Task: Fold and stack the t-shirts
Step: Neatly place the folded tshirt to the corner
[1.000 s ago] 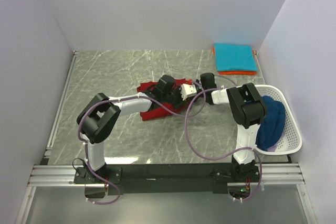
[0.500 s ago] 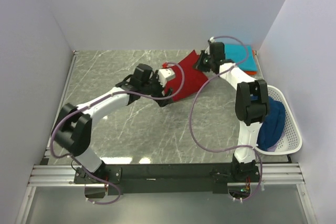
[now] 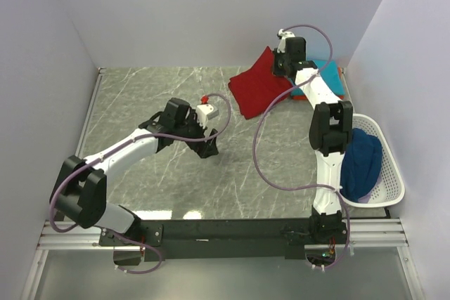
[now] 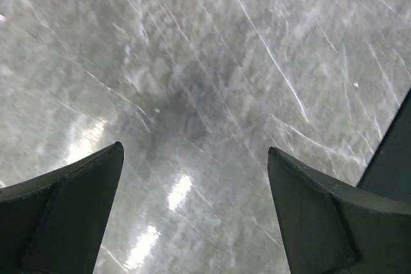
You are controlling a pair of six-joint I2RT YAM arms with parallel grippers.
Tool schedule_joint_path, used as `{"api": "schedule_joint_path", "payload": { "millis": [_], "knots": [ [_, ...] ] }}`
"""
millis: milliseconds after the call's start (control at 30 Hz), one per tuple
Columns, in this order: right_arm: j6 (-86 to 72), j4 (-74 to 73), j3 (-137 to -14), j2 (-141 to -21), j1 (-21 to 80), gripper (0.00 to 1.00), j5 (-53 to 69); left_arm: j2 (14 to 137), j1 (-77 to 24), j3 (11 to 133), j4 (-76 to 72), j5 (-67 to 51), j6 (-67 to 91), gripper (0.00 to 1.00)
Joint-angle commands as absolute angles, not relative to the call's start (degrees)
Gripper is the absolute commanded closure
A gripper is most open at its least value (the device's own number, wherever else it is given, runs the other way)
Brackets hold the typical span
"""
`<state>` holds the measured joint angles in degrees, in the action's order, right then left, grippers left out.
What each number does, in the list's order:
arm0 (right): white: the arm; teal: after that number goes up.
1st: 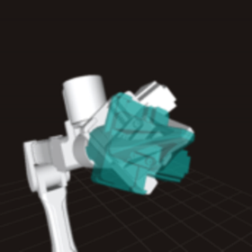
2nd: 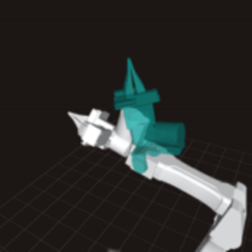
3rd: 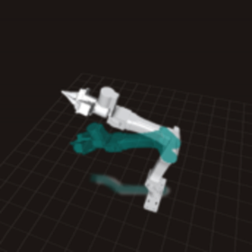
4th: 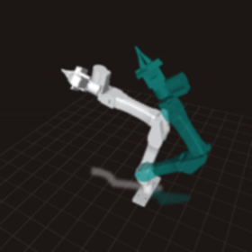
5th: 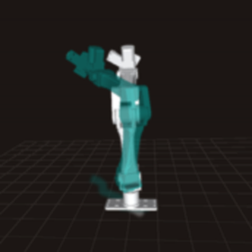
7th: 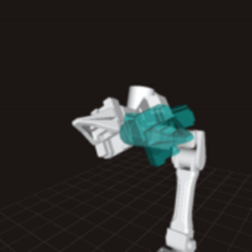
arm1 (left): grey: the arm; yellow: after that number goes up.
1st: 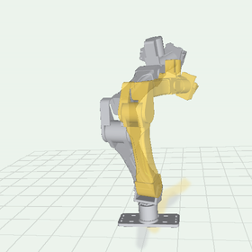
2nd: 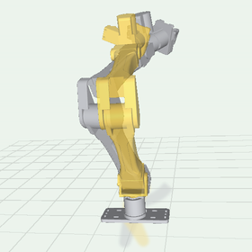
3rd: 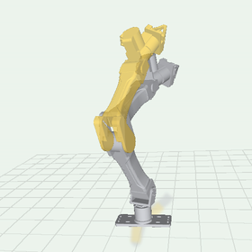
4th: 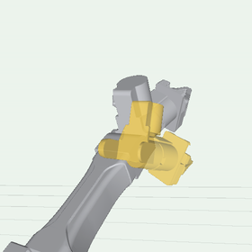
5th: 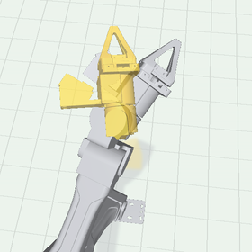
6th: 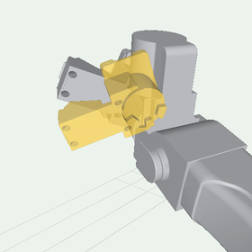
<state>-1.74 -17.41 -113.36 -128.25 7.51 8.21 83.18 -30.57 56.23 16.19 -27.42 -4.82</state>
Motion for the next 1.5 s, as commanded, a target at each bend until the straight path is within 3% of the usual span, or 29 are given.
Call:
{"api": "schedule_joint_path", "payload": {
  "millis": [0,433,1467],
  "knots": [
    [4.12,-14.94,-119.44,-128.14,7.21,1.00,5.01,79.81,-30.50,54.32,15.30,-30.24,-3.43,0.01],
    [11.51,-13.89,-123.05,-127.71,5.98,1.00,3.87,77.17,-30.50,50.19,15.03,-26.72,-2.72,0.00],
    [16.44,-14.06,-125.33,-121.47,1.85,1.00,5.10,81.12,-30.50,53.96,18.19,-24.08,-3.78,0.01]
  ]
}}
